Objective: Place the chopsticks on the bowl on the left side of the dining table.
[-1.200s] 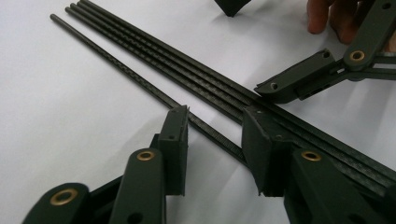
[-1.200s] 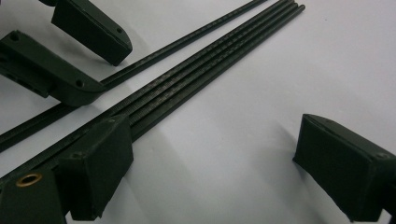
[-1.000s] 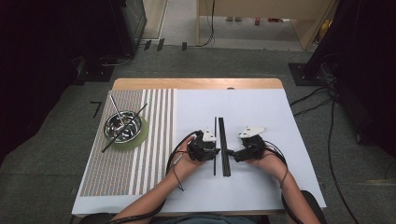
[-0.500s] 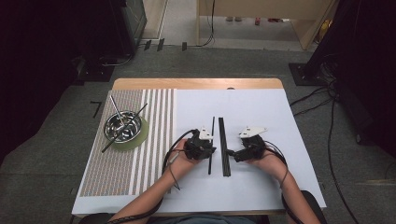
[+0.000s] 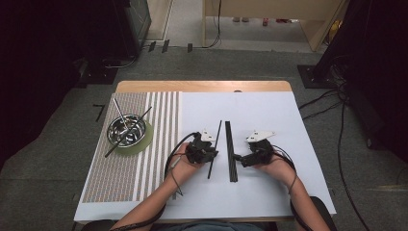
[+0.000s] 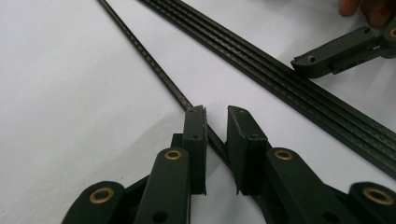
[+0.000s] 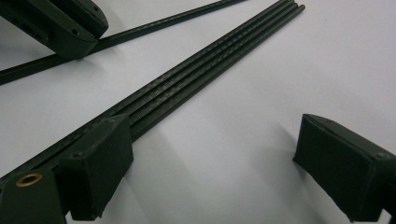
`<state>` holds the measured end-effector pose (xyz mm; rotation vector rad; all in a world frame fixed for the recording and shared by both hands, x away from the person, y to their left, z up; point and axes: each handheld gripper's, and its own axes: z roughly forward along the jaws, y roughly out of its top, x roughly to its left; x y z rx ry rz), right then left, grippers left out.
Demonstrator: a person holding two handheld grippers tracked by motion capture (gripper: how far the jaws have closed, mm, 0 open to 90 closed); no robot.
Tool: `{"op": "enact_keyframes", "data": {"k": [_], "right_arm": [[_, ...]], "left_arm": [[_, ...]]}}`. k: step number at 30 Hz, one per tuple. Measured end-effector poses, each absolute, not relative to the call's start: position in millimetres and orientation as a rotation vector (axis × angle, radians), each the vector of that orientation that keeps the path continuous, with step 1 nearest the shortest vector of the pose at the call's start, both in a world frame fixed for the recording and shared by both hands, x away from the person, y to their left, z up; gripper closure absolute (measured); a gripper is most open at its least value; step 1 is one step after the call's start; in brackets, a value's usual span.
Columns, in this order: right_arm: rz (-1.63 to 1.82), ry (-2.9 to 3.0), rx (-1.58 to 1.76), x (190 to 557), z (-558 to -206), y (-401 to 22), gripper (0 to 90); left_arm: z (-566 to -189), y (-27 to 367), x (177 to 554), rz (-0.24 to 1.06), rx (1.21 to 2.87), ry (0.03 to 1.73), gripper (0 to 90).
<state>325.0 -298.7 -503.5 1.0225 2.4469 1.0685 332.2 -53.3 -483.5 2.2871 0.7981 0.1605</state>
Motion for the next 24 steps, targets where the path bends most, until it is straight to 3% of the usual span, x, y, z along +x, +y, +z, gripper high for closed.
{"op": "enact_keyframes", "data": {"k": [24], "right_arm": [[1.069, 2.446, 1.023, 324.9, -503.5, -298.7, 10.9]], "left_arm": [[-478.2, -26.9, 344.4, 0.166, 2.303, 0.927, 79.6]]}}
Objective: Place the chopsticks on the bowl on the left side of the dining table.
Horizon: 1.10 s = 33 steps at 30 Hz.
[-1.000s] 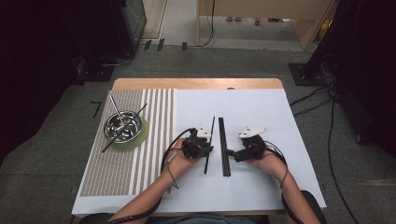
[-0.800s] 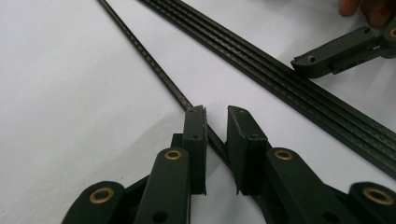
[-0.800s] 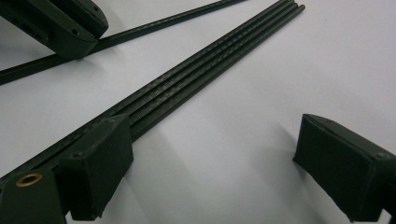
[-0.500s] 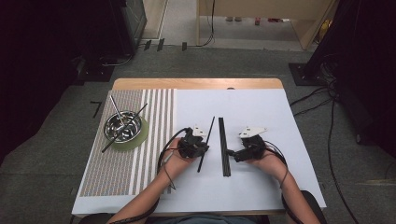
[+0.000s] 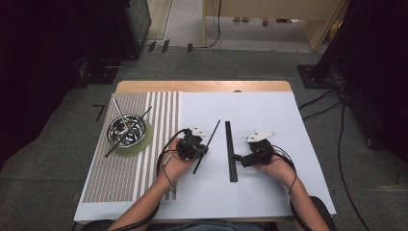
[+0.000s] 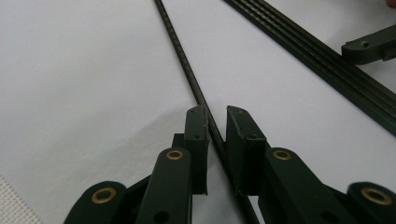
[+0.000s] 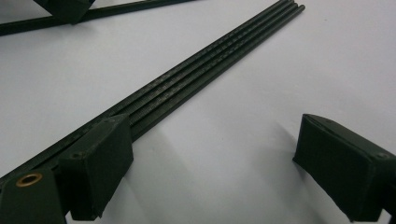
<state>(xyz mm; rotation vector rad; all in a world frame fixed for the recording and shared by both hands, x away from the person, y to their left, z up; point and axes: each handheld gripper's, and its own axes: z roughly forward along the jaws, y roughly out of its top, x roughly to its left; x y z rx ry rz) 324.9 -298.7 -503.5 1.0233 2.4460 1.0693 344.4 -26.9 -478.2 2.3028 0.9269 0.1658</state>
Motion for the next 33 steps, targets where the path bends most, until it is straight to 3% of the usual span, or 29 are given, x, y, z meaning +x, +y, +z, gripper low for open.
{"op": "enact_keyframes", "data": {"k": [13, 21, 33], "right_arm": [[1.070, 2.446, 1.022, 324.9, -503.6, -298.6, 10.9], [1.069, 2.446, 1.024, 324.8, -503.5, -298.6, 10.9], [1.071, 2.446, 1.021, 325.0, -503.6, -298.6, 10.9]], "left_arm": [[-477.6, -11.9, 355.2, 0.136, 2.291, 0.972, 82.0], [-478.5, -15.4, 351.8, 0.194, 2.297, 0.966, 83.5], [-476.0, -5.1, 358.2, 0.099, 2.331, 0.942, 85.2]]}}
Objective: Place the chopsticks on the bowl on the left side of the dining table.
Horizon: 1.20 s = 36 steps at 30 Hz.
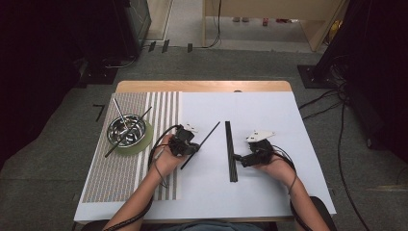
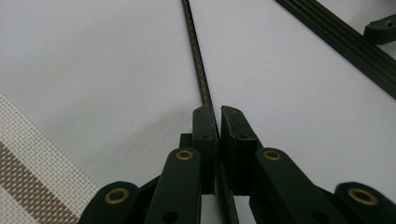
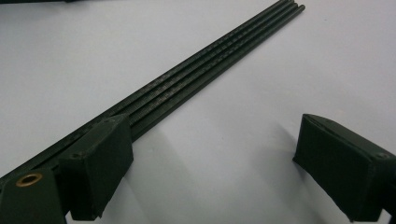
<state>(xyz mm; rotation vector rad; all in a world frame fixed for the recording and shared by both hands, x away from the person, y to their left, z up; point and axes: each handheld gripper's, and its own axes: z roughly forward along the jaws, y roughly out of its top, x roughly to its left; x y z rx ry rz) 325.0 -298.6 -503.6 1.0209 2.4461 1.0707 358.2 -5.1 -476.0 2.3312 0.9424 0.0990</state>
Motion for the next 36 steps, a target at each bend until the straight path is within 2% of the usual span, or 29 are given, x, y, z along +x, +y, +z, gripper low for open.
{"op": "enact_keyframes", "data": {"k": [8, 24, 36], "right_arm": [[1.069, 2.446, 1.024, 324.9, -503.5, -298.6, 10.9], [1.072, 2.446, 1.017, 325.2, -503.7, -298.7, 10.9], [1.071, 2.446, 1.021, 325.0, -503.6, -298.6, 10.9]], "left_arm": [[-476.9, -13.5, 351.1, 0.199, 2.316, 0.978, 86.2], [-463.4, -1.9, 357.8, 0.134, 2.283, 0.995, 87.4], [-449.1, 12.0, 360.7, 0.142, 2.236, 0.996, 87.5]]}}
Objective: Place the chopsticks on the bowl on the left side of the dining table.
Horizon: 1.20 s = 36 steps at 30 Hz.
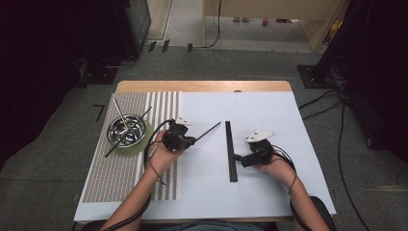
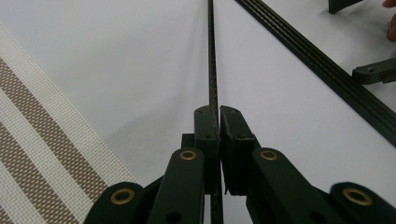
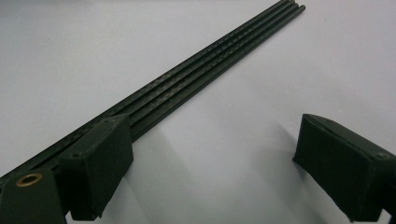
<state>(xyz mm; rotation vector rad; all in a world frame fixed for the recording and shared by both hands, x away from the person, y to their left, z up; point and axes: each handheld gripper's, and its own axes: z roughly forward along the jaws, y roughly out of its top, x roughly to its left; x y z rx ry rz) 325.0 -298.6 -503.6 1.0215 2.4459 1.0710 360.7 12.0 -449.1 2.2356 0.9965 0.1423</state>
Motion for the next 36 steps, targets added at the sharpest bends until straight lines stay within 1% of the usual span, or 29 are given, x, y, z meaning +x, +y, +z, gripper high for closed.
{"op": "enact_keyframes", "data": {"k": [6, 18, 36], "right_arm": [[1.071, 2.446, 1.020, 325.1, -503.6, -298.6, 10.9], [1.072, 2.446, 1.022, 325.0, -503.6, -298.6, 10.9], [1.072, 2.445, 1.022, 325.1, -503.6, -298.6, 10.9]], "left_arm": [[-442.1, 18.4, 361.4, 0.150, 2.204, 1.002, 87.5], [-432.4, 35.1, 358.2, 0.162, 2.195, 1.001, 87.5], [-434.0, 48.9, 358.4, 0.160, 2.192, 1.024, 87.6]]}}
